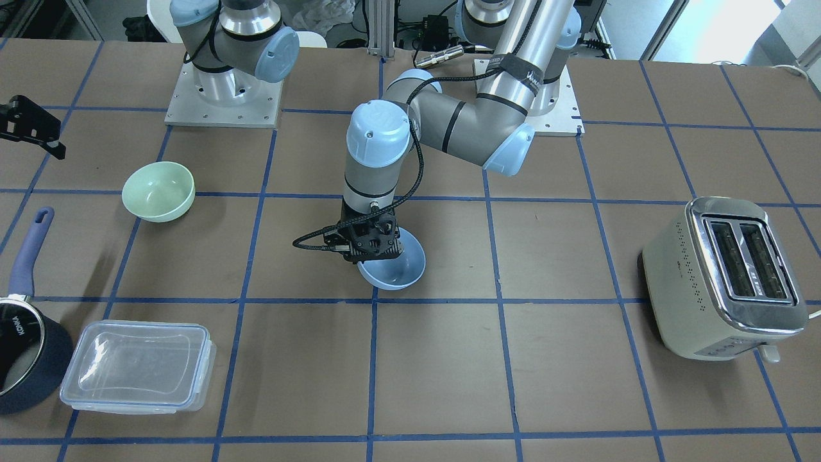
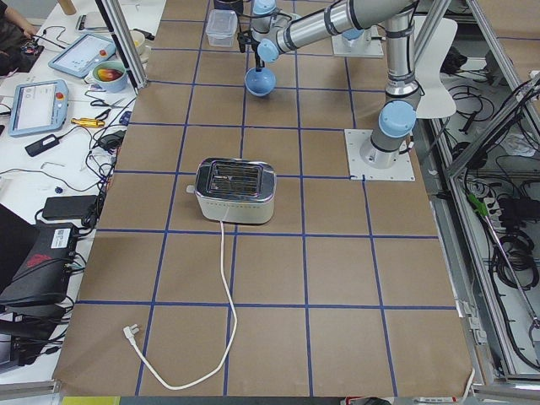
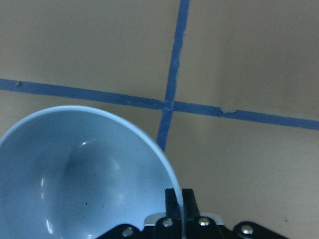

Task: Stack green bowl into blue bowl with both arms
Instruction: 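Carry the light blue bowl to the table center with the left gripper, then release the blue bowl, raise the left gripper while the right reaches the green bowl, then grasp the rim of the pale green bowl with the right gripper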

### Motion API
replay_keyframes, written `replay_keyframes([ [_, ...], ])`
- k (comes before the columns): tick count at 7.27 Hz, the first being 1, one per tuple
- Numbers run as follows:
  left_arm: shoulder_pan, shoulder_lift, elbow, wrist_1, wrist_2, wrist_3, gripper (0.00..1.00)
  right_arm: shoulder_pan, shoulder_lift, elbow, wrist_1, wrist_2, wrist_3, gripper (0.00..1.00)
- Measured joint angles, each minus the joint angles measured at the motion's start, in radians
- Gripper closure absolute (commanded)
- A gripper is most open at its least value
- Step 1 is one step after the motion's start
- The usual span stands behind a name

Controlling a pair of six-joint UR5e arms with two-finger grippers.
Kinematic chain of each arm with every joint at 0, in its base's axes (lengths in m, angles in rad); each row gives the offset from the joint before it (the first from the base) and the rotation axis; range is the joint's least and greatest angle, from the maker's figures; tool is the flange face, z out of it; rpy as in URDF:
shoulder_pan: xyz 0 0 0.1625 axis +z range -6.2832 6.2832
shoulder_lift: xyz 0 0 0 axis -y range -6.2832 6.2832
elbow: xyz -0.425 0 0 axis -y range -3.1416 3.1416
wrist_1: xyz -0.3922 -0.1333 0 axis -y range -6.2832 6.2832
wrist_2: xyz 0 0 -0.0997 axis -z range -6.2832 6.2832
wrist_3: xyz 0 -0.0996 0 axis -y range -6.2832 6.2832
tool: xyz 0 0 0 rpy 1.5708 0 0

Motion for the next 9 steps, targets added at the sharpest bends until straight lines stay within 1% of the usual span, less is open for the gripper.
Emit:
replay_keyframes([
  [1, 0.009, 0.011, 0.011, -0.002, 0.002, 0.006, 0.0, -0.037, -0.001, 0.079, -0.045, -0.006, -0.01, 0.0],
  [2, 0.052, 0.04, 0.026, -0.02, -0.001, 0.038, 0.0, -0.058, -0.003, 0.182, -0.141, -0.011, -0.003, 0.0],
  [3, 0.12, 0.082, 0.049, -0.081, -0.007, 0.122, 0.0, -0.065, -0.004, 0.299, -0.271, -0.013, 0.021, 0.0],
  [4, 0.195, 0.133, 0.081, -0.193, -0.008, 0.267, 0.0, -0.066, -0.006, 0.417, -0.401, -0.014, 0.043, 0.0],
  [5, 0.267, 0.189, 0.118, -0.335, -0.004, 0.431, 0.0, -0.066, -0.008, 0.522, -0.519, -0.023, 0.055, 0.0],
  [6, 0.339, 0.241, 0.151, -0.46, -0.003, 0.57, 0.0, -0.067, -0.008, 0.592, -0.606, -0.043, 0.054, 0.26],
  [7, 0.406, 0.289, 0.186, -0.555, -0.004, 0.691, 0.0, -0.069, -0.008, 0.625, -0.647, -0.064, 0.038, 0.75],
  [8, 0.457, 0.334, 0.226, -0.651, -0.005, 0.793, 0.0, -0.069, -0.007, 0.638, -0.663, -0.083, 0.015, 0.96],
  [9, 0.481, 0.371, 0.261, -0.732, -0.003, 0.848, 0.0, -0.07, -0.006, 0.643, -0.667, -0.103, 0.0, 1.0],
])
